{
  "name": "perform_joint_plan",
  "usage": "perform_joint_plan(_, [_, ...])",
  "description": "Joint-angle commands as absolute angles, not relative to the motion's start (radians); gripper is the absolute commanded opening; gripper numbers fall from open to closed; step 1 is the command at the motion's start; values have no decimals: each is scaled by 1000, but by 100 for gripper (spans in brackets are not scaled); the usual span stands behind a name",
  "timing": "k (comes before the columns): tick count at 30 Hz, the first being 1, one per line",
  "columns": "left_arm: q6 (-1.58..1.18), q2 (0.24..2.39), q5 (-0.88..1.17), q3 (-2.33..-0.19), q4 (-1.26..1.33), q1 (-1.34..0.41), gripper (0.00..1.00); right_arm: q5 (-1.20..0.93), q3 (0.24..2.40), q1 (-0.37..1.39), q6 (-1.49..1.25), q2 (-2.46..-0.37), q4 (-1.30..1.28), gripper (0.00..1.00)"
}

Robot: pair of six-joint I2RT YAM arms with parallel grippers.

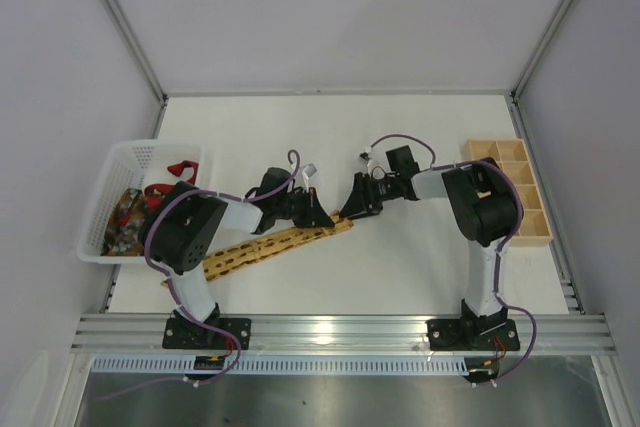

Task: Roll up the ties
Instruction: Roll the tie

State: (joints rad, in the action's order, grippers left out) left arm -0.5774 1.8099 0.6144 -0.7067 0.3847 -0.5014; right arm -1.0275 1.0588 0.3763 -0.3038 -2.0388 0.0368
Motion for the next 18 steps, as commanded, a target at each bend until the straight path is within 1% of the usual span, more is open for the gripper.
perform_joint_plan(1, [-486, 1908, 414, -614, 181, -456, 0, -903, 1034, 425, -294, -2137, 54, 58])
perform_joint_plan(3, [-486, 1913, 419, -611, 190, -454, 0, -911, 1032, 445, -311, -2146, 92, 57])
perform_joint_plan(6, [-486, 1913, 425, -606, 193, -454, 0, -905, 1006, 453, -344, -2135, 164, 54])
perform_joint_plan(9, [-486, 1902, 423, -609, 186, -454, 1, -916, 989, 437, -400, -2123, 218, 44])
perform_joint_plan(10, [-488, 1895, 426, -609, 181, -456, 1, -922, 989, 434, -411, -2108, 219, 37])
perform_joint_plan(12, [-485, 1875, 425, -620, 157, -459, 0, -884, 982, 436, -414, -2071, 155, 29])
perform_joint_plan(13, [-483, 1867, 429, -621, 149, -460, 1, -870, 980, 437, -408, -2028, 118, 17])
perform_joint_plan(15, [-483, 1855, 439, -633, 138, -471, 0, -813, 976, 439, -384, -1974, 5, 9])
perform_joint_plan(16, [-483, 1852, 442, -643, 117, -479, 0, -795, 979, 439, -370, -1950, -59, 1])
perform_joint_plan(18, [-489, 1848, 440, -672, 100, -520, 0, -723, 977, 437, -338, -1872, -182, 0])
